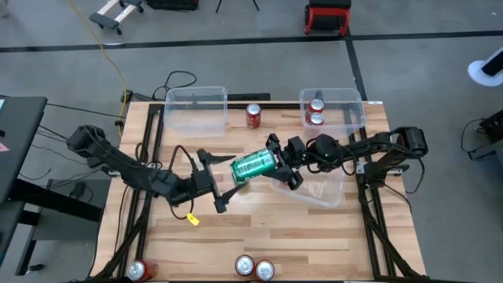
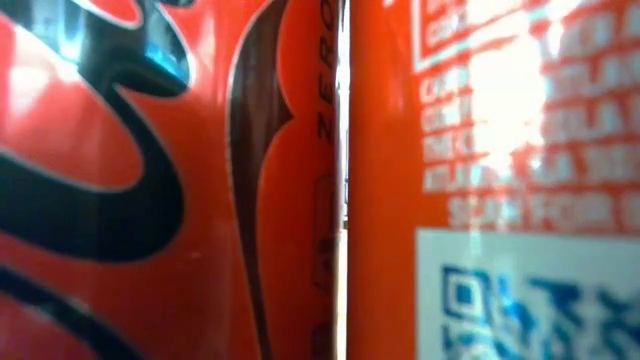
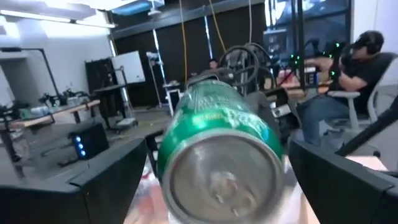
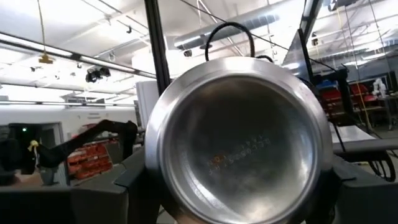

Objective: Sort soda cans
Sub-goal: Move the left green soda can to the middle of the table

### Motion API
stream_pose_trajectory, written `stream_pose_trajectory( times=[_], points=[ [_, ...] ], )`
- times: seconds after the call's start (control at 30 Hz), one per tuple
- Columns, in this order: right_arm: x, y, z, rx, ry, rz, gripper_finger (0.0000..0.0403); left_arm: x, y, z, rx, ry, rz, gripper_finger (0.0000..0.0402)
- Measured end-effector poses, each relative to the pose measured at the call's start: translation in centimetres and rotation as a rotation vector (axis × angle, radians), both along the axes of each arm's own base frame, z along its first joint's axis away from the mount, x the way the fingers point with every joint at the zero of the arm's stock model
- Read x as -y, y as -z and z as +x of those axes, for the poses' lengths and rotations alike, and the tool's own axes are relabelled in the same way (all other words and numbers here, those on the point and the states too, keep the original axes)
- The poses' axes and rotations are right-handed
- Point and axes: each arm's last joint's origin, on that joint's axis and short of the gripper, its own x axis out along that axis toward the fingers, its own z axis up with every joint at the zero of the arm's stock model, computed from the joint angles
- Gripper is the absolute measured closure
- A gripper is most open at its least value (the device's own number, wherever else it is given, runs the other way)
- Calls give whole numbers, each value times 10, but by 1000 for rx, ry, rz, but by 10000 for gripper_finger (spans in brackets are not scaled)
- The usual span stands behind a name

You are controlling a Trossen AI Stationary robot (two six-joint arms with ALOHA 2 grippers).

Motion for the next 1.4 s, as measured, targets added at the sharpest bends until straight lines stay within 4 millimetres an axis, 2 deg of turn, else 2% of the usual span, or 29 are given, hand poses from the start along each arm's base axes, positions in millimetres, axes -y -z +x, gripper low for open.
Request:
stream_pose_trajectory(
  times=[0.3, 0.63, 1.13, 1.23, 1.4],
  points=[
    [0, -1, 0, 8, 3, 0, 119, -9, -1, 6, 31, 46, -22, 18],
    [1, 0, -1, 9, 8, -2, 119, -12, 2, 7, 6, 41, -33, 100],
    [7, 0, -1, 4, -7, -14, 119, -18, -2, 8, 12, 14, -36, 100],
    [10, -1, 0, -9, -13, -1, 99, -19, -8, 7, 20, 9, -25, 100],
    [22, 5, 2, -89, 1, 36, 36, -24, -26, -2, -20, -71, -5, 100]
  ],
)
